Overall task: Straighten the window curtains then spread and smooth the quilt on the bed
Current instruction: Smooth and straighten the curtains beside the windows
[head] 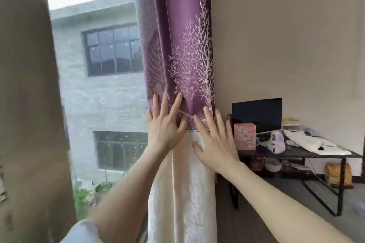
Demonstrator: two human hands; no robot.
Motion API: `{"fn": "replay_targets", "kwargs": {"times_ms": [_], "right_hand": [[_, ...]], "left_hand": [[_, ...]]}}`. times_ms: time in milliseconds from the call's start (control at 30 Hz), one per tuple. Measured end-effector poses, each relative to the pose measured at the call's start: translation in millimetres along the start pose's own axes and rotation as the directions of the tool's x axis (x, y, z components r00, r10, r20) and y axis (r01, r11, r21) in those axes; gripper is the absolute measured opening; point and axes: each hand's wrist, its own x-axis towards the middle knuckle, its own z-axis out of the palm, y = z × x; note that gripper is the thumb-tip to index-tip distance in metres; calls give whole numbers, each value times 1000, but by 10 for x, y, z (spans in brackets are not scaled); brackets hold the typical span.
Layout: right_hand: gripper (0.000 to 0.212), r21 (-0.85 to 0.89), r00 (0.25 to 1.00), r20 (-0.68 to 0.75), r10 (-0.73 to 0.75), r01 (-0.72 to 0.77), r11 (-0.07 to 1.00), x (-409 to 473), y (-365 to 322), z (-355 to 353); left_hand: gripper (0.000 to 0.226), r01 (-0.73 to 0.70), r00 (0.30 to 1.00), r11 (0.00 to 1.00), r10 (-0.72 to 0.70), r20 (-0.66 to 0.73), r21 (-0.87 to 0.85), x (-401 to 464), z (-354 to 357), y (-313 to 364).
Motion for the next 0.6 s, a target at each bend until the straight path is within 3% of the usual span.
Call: {"fn": "replay_targets", "kwargs": {"times_ms": [200, 400, 600], "right_hand": [[74, 87, 990, -141, 20, -8, 996, 934, 772, 742], [70, 316, 968, -239, -82, 157, 936, 1961, 1582, 1409], [79, 378, 959, -257, -117, 211, 901, 3183, 2305, 2280]], "left_hand": [[72, -38, 998, 999, 37, -41, -24, 830, 1147, -141], [71, -44, 990, 996, 33, -136, -77, 1826, 2111, -170], [71, -19, 985, 999, 13, -171, -36, 2910, 3228, -410]]}}
